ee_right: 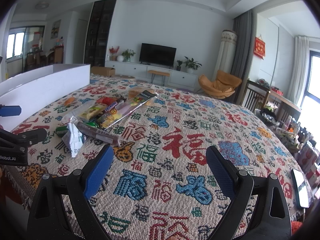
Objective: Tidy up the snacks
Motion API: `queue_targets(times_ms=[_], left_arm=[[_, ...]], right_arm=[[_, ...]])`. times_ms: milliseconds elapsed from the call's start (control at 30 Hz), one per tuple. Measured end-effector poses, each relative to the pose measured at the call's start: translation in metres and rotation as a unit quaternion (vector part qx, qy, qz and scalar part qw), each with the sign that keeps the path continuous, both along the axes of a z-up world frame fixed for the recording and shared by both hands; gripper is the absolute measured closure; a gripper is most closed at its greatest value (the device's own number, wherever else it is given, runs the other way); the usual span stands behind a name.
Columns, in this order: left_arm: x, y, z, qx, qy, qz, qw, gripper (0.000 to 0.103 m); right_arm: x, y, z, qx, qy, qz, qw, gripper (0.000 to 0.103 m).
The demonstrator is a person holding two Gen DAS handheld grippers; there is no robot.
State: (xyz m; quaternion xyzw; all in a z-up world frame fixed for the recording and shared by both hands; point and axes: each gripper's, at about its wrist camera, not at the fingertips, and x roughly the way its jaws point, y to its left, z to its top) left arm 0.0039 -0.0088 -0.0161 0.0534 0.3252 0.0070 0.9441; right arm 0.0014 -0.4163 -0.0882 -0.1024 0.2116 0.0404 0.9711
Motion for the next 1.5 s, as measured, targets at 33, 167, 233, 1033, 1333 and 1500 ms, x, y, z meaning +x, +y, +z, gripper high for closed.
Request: queue_targets(times_ms=[33, 167, 233, 1033, 1333, 1500], left_arm=[[-0.0004, 0.0002, -0.0003, 0.000, 0.000, 0.000, 1.0000, 0.000], [-0.0001, 0.0004, -0.0006, 0.000, 0.002, 0.001, 1.0000, 0.000], [-0.0005, 0.0004, -0.0011, 0.000, 0.003, 0.001, 1.0000, 0.000], [0.0015, 0.0004, -0.0016, 0.000, 0.008, 0.003, 1.0000, 0.000], [0.0018, 0.0010, -0.0019, -0.001, 0.009, 0.004, 1.0000, 0.000], [0.0046, 0.0035, -0.0054, -0.008, 0.018, 0.001, 0.9998, 0.000]], right_arm=[[0.0002, 0.0001, 0.0002, 0.000, 0.000, 0.000, 1.000, 0.008], [0.0005, 0.0003, 0.0004, 0.000, 0.000, 0.000, 1.000, 0.008], [0.0005, 0.0004, 0.0004, -0.001, 0.000, 0.000, 1.000, 0.008], [0.0006, 0.0017, -0.0028, 0.000, 0.002, 0.001, 1.000, 0.008], [0.0008, 0.0020, -0.0025, 0.000, 0.001, 0.001, 1.000, 0.008], [0.0006, 0.0023, -0.0033, -0.003, 0.004, 0.003, 1.000, 0.008]])
